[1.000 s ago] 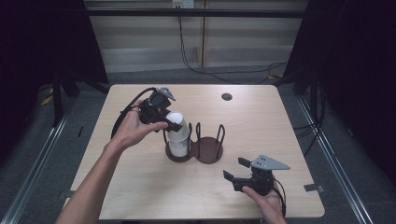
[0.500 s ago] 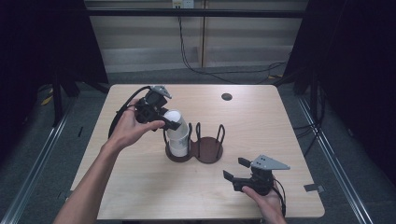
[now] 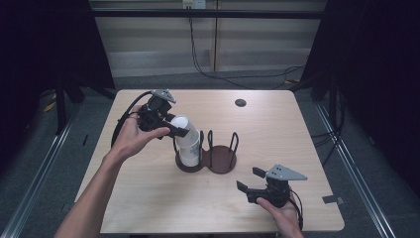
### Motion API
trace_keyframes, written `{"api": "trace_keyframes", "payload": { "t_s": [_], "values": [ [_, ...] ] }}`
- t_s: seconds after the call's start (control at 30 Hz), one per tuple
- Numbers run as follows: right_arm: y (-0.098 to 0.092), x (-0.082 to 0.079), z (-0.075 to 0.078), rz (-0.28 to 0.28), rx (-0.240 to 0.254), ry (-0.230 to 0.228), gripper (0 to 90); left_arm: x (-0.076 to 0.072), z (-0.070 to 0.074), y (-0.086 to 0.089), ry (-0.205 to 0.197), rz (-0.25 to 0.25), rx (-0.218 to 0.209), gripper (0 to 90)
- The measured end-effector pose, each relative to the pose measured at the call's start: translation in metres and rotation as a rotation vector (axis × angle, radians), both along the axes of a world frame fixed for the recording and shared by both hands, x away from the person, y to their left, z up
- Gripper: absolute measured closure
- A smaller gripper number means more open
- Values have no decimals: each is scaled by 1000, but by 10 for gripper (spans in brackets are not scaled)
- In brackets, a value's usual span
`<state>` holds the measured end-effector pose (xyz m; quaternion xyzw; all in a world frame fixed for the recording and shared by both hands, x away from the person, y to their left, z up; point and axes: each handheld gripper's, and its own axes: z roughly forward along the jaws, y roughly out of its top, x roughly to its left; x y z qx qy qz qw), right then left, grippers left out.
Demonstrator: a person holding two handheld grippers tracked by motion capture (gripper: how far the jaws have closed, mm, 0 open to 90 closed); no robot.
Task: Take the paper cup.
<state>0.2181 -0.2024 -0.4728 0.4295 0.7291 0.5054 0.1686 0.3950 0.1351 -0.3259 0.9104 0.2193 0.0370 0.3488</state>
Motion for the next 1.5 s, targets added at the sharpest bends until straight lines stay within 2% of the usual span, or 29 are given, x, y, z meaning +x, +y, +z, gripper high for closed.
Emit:
{"api": "trace_keyframes", "payload": {
  "t_s": [0.07,0.33,0.4,0.43,0.53,0.57,0.8,0.87,1.0,1.1,1.13,1.2,1.23,1.43,1.5],
  "values": [
    [0,0,0,2,-3,-1,198,-1,0,1,-7,2,-24,362],
    [0,0,0,1,-1,-2,197,-3,-1,3,-15,11,-63,363],
    [0,0,0,1,-2,-1,197,-5,0,4,-20,22,-89,363],
    [0,0,0,0,-1,-1,198,-5,1,5,-9,25,-118,363],
    [0,0,0,0,-2,-2,196,-6,3,8,-15,34,-117,363],
    [1,-1,0,-1,-3,-3,195,-7,2,8,-6,37,-132,363],
    [1,0,0,-2,-3,-2,190,-10,3,17,-25,55,-164,363],
    [1,0,0,-1,-1,0,190,-11,5,18,-33,49,-165,363],
    [1,0,0,-3,-1,0,189,-14,7,22,-44,51,-200,364],
    [1,0,0,-4,-1,0,188,-16,4,24,-44,35,-209,364],
    [1,0,0,-1,2,3,187,-17,3,25,-40,39,-215,363],
    [1,0,0,-3,10,6,181,-19,1,28,-60,48,-225,364],
    [1,0,0,-4,11,4,182,-20,0,30,-60,47,-239,364],
    [1,1,-1,3,7,2,179,-28,-2,38,-67,48,-260,364],
    [2,1,0,4,6,2,177,-34,-2,37,-70,30,-261,363]
  ]
}}
